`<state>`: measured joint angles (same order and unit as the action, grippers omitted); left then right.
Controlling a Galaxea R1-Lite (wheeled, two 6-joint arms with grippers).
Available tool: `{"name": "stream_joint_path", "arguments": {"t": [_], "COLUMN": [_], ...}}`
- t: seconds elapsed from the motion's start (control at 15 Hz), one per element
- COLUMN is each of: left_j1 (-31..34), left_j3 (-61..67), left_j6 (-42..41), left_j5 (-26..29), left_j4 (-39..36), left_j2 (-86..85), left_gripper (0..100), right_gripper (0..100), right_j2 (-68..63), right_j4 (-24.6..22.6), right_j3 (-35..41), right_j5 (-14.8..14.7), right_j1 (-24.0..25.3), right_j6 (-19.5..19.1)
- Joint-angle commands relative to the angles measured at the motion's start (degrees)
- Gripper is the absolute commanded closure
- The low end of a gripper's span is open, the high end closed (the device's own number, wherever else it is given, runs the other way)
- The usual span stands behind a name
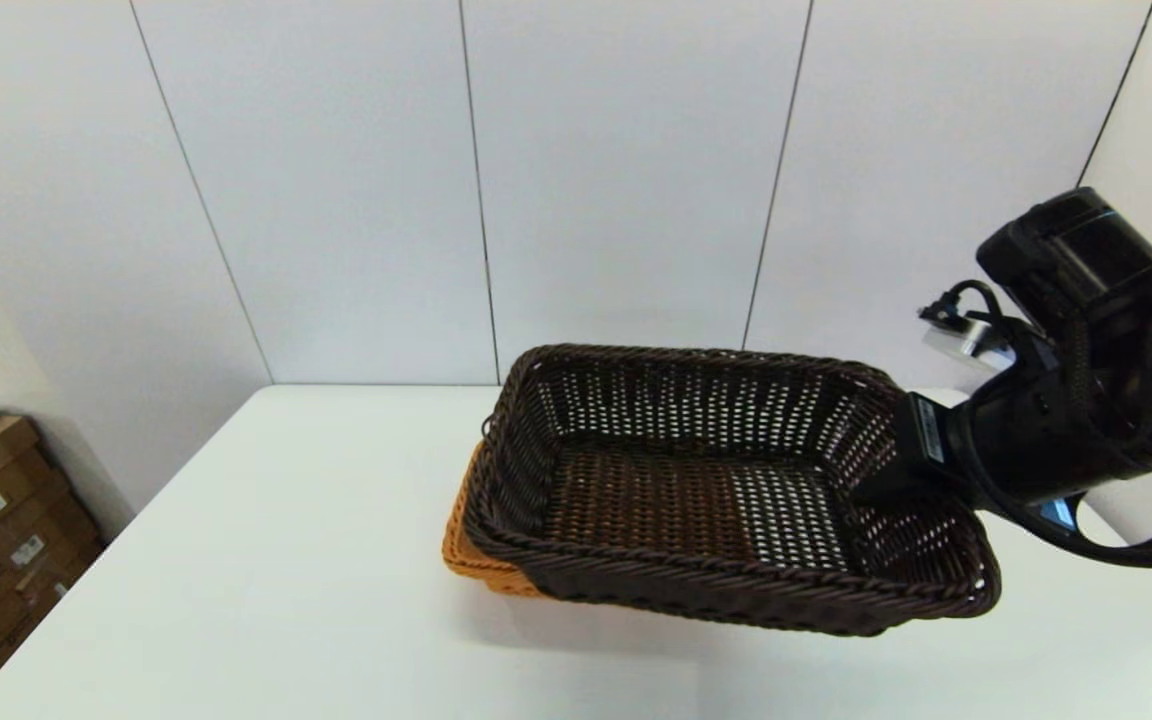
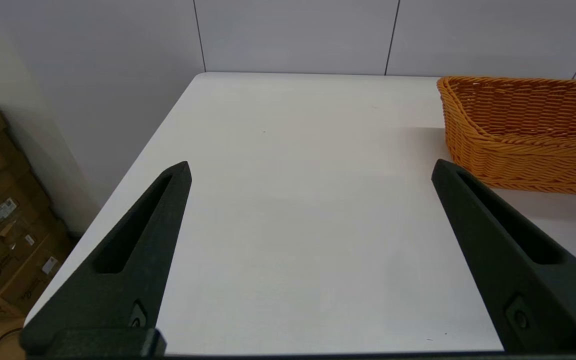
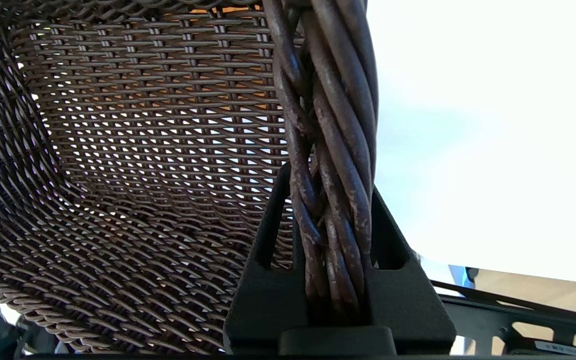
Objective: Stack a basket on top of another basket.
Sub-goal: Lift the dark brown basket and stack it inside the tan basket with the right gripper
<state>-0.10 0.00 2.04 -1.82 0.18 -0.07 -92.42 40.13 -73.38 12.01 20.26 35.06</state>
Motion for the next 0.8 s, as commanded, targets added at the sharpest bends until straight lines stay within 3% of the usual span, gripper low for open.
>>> {"name": "stream_joint_path", "arguments": {"t": [0.07,0.4,0.8], "left_j1": [0.01,0.01,0.01], "left_j3": [0.00,0.00,0.00], "left_j6": [0.07,-0.01,-0.01], "left_j5": [-0.03,-0.03,-0.03], "left_j4": [-0.01,-0.01,-0.01], "left_j2": [-0.01,-0.01,-0.01], "left_gripper": [0,0,0], "right_gripper": [100,100,100], "right_j2": [-8.31,-15.69,-20.26], "right_j4": [2.67,5.66,5.31], "right_j3": [-7.48,-17.42,-20.84], "right_j5": [2.05,2.49,2.49], "right_j1": [1.10,1.89,3.03], "right_j6": [0.18,-0.43,-0.52]}}
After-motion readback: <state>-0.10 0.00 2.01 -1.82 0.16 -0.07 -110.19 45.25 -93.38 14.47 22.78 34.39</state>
